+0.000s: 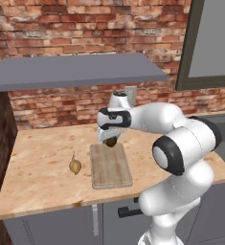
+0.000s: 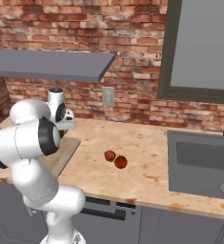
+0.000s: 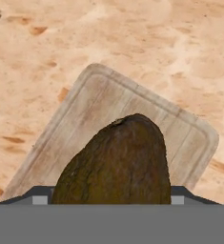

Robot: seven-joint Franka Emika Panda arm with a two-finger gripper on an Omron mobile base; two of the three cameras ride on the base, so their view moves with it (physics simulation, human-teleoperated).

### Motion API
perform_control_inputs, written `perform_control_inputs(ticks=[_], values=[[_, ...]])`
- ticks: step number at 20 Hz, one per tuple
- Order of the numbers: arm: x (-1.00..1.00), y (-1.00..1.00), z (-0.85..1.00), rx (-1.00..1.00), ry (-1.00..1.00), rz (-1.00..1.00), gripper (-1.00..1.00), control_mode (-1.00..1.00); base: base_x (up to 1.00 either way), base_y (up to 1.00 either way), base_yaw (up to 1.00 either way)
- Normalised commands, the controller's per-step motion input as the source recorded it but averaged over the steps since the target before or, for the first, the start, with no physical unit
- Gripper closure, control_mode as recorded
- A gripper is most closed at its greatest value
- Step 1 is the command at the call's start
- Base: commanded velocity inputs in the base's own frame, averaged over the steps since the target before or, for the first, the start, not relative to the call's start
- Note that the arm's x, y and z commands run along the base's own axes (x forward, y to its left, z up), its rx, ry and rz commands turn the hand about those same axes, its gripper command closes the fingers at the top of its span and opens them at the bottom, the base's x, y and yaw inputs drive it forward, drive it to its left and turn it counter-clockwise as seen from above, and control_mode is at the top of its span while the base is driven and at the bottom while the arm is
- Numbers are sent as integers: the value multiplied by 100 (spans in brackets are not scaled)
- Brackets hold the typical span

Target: Place the avocado, onion, tomato, and bell pepper on the cutting board.

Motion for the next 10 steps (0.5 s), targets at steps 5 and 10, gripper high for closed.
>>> perform_control_inputs(ticks=[5, 10], values=[[2, 15, -35, 0, 10, 0, 100, -100, 0, 0, 0], [17, 16, -17, 0, 7, 0, 100, -100, 0, 0, 0]])
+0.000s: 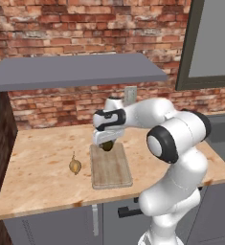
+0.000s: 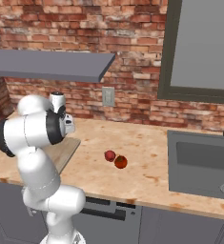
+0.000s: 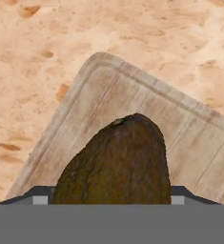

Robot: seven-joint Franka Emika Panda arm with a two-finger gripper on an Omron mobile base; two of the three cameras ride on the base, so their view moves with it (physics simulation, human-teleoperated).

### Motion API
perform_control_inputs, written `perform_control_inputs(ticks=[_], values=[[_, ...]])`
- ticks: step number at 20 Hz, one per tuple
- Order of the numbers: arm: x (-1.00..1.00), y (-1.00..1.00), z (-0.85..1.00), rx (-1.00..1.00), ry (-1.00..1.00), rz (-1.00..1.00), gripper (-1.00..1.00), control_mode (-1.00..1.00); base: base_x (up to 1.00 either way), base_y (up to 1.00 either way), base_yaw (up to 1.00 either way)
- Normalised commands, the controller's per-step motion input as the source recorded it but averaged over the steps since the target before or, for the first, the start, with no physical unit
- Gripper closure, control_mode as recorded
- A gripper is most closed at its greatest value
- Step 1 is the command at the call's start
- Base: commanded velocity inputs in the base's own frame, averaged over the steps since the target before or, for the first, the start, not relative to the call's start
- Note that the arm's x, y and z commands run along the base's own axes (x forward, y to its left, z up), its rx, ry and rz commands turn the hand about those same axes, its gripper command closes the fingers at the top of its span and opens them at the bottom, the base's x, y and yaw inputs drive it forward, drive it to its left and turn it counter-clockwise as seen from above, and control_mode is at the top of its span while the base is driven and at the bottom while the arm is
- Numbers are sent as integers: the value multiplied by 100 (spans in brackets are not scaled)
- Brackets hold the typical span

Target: Place the avocado, onion, tomato, and bell pepper on the cutting board.

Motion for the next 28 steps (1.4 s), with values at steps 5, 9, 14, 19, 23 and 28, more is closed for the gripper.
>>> perform_control_inputs(ticks=[5, 9, 14, 19, 23, 28], values=[[9, 8, -19, 0, 7, 0, 100, -100, 0, 0, 0], [0, 4, -26, 0, 8, 0, 100, -100, 0, 0, 0], [7, 11, -25, 0, 7, 0, 100, -100, 0, 0, 0], [4, 9, -30, 0, 8, 0, -100, -100, 0, 0, 0], [0, 0, -17, 0, 5, 0, -100, -100, 0, 0, 0], [-1, 0, 0, 0, 0, 0, -100, -100, 0, 0, 0]])
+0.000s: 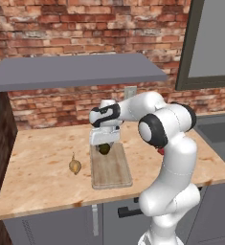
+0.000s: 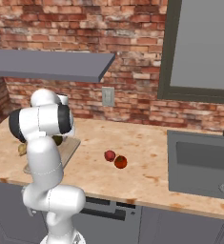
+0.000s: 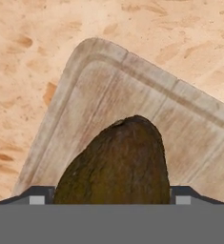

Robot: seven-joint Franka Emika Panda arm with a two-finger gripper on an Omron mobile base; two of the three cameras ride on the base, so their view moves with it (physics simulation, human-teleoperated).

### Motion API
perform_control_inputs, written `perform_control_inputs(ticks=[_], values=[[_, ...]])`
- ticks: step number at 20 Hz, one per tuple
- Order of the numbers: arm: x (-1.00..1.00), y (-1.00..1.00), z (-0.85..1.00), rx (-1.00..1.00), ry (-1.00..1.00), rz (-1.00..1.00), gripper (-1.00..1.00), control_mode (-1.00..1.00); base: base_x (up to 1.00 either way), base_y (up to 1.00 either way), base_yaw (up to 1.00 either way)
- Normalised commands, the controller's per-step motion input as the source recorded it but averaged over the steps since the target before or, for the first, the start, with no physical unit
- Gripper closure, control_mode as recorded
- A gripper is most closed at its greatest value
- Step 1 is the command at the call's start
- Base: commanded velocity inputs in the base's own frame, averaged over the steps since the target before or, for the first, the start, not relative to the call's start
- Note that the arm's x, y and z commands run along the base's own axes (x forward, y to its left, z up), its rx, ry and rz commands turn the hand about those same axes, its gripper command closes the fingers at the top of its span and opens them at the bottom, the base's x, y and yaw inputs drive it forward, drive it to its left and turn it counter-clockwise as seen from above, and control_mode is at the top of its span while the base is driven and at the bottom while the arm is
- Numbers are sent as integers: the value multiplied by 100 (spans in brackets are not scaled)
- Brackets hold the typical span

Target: Place the avocado, onion, tomato, and bell pepper on the cutting board.

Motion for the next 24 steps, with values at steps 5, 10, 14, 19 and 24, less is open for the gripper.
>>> perform_control_inputs(ticks=[5, 10, 14, 19, 24], values=[[0, 0, 3, 0, 0, 0, -100, -100, 0, 0, 0], [0, 0, 5, 0, 0, 0, -100, -100, 0, 0, 0], [-14, 0, 15, 0, -3, 0, -100, -100, 0, 0, 0], [-20, 0, 39, 0, -10, 0, -100, -100, 0, 0, 0], [-35, 0, 48, 0, -12, 0, -100, -100, 0, 0, 0]])
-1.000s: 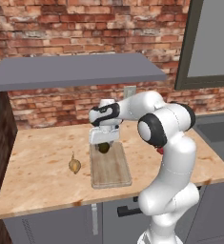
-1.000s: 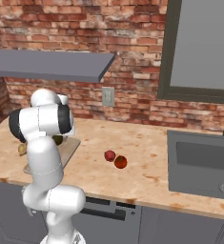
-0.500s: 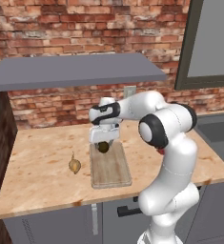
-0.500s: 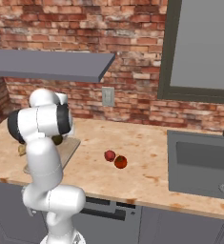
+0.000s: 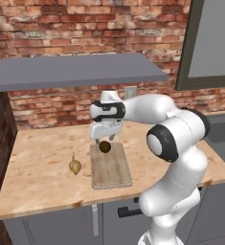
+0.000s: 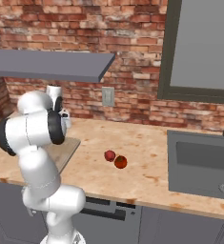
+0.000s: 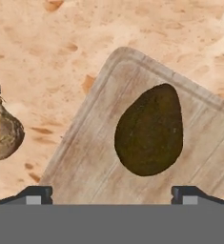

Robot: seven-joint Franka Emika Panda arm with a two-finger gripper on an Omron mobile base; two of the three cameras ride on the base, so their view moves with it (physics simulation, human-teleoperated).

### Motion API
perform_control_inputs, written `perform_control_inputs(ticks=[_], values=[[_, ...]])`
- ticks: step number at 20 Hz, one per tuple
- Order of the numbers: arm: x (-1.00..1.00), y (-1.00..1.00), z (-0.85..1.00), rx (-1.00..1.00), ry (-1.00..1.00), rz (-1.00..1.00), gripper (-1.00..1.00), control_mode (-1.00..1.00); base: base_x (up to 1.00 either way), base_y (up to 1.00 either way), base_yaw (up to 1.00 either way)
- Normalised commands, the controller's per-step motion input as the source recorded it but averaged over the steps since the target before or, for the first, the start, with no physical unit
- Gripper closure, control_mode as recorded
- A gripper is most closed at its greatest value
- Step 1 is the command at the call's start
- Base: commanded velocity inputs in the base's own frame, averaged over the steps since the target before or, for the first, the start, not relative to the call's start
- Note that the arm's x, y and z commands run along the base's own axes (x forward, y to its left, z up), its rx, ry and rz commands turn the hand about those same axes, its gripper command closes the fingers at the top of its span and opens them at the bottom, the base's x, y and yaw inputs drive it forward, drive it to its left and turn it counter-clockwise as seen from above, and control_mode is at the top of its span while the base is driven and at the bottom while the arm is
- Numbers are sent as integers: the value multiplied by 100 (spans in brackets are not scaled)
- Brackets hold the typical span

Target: Place the avocado, onion, tomato, and bell pepper on the cutting board.

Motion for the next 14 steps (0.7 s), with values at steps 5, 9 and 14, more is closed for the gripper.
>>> perform_control_inputs(ticks=[5, 9, 14], values=[[-61, 0, 43, 0, -13, 0, -100, -100, 0, 0, 0], [-75, 5, 33, 0, -12, 0, -100, -100, 0, 0, 0], [-68, 16, 20, 0, -4, 0, -100, -100, 0, 0, 0]])
